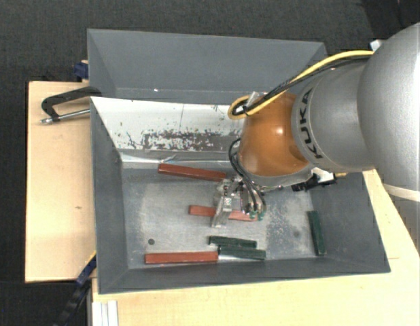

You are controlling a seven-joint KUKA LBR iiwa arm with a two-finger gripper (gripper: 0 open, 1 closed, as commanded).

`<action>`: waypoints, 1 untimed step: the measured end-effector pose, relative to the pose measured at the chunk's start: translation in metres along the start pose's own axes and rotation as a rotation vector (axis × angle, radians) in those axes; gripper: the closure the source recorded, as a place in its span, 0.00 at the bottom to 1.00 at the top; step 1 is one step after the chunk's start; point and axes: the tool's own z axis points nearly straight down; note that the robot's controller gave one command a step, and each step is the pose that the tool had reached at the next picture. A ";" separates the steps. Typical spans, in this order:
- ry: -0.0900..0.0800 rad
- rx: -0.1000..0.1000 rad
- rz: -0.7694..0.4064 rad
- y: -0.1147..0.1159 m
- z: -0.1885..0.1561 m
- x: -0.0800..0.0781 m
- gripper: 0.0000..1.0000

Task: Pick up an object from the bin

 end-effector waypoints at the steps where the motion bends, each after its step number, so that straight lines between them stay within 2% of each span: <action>1: -0.006 0.000 0.015 -0.031 -0.108 -0.056 1.00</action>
Offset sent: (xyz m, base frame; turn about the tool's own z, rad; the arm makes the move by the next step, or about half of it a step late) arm 0.0000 0.0000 0.0000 0.0000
